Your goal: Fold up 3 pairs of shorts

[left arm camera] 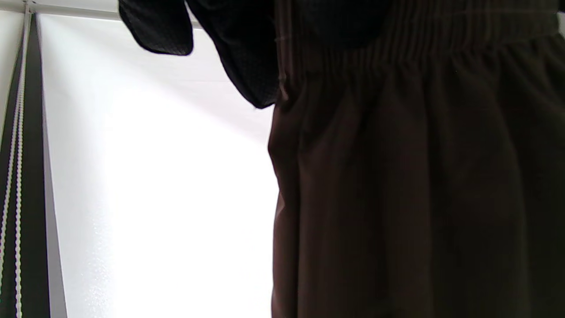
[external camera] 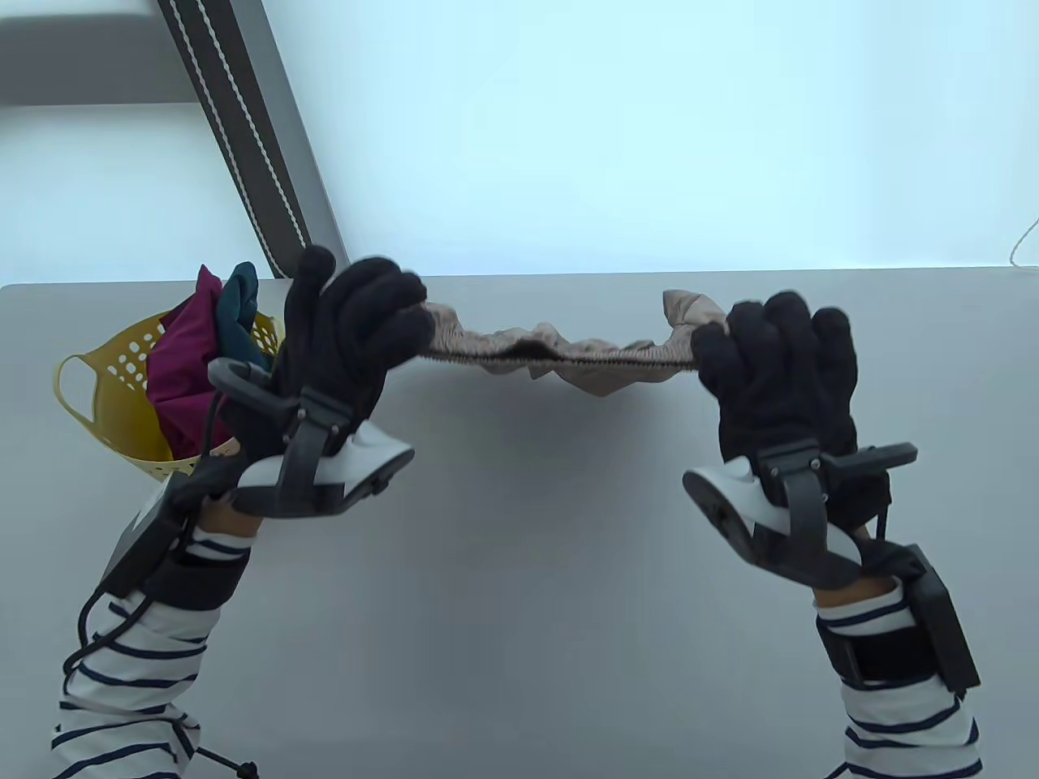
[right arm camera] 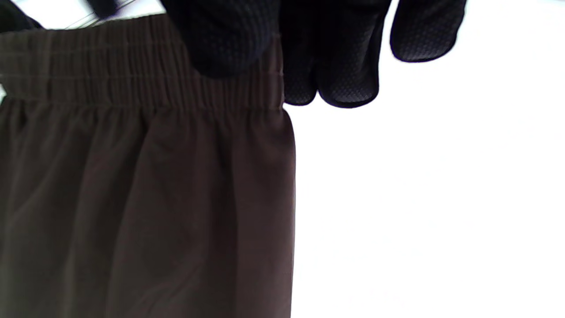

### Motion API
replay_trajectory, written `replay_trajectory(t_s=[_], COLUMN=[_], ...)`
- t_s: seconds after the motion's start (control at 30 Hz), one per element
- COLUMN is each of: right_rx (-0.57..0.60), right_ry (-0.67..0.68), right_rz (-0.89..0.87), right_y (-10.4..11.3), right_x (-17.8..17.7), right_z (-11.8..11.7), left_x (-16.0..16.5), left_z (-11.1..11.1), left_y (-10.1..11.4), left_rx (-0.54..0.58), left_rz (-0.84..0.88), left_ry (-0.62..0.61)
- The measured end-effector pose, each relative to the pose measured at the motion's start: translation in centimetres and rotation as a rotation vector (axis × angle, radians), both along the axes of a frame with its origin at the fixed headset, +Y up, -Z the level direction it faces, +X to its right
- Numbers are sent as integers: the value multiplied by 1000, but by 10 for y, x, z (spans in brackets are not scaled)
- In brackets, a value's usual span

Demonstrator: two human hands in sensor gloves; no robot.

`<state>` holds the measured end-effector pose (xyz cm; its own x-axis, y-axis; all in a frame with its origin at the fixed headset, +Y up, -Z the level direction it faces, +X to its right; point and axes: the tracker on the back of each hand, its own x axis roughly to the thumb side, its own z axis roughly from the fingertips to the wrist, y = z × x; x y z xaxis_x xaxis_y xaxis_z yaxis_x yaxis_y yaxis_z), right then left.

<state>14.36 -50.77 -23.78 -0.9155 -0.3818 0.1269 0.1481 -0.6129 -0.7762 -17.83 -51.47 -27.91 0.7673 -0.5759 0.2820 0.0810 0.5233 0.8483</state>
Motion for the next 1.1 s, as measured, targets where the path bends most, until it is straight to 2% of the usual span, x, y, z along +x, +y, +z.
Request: replay_trajectory(t_s=[0.07,0.1,0.13,0.17,0.2,0.27,0.37,0.43,0.47,0.53,0.57,0.6,0.67,0.87,0.93,1.0,1.1], right_rx=[-95,-235,-346,-465,-522,-852,-1140,-1315,-1379,-1475,-1466,-1471,-1557,-1592,-1586,-1495,-1333], right_ry=[24,45,61,71,72,49,-24,-100,-129,-125,-120,-121,-132,-144,-163,-202,-220], right_rz=[74,122,139,154,165,240,271,252,223,162,133,143,227,241,168,23,-139], right_y=[-30,-68,-92,-115,-125,-175,-219,-241,-248,-250,-245,-243,-241,-234,-227,-214,-195], right_x=[-1,-3,-5,-7,-8,-12,-11,-6,-2,3,4,5,6,6,8,9,5], right_z=[8,15,17,17,17,6,-9,-20,-23,-24,-23,-22,-18,-21,-30,-41,-69], left_x=[-2,-2,1,3,5,11,12,9,6,3,2,1,-1,3,3,1,2], left_z=[10,18,22,26,27,27,16,12,12,17,22,24,36,50,42,24,-13], left_y=[-36,-72,-98,-121,-139,-183,-221,-235,-238,-237,-237,-237,-238,-235,-228,-216,-205], left_rx=[-90,-212,-306,-389,-458,-658,-876,-1000,-1022,-1024,-1048,-1058,-1043,-1039,-1015,-934,-928], left_rz=[-90,-175,-245,-302,-345,-469,-552,-584,-568,-554,-561,-561,-577,-626,-569,-466,-373], left_ry=[-35,-63,-80,-84,-88,-56,33,70,69,57,51,47,16,-15,4,57,200])
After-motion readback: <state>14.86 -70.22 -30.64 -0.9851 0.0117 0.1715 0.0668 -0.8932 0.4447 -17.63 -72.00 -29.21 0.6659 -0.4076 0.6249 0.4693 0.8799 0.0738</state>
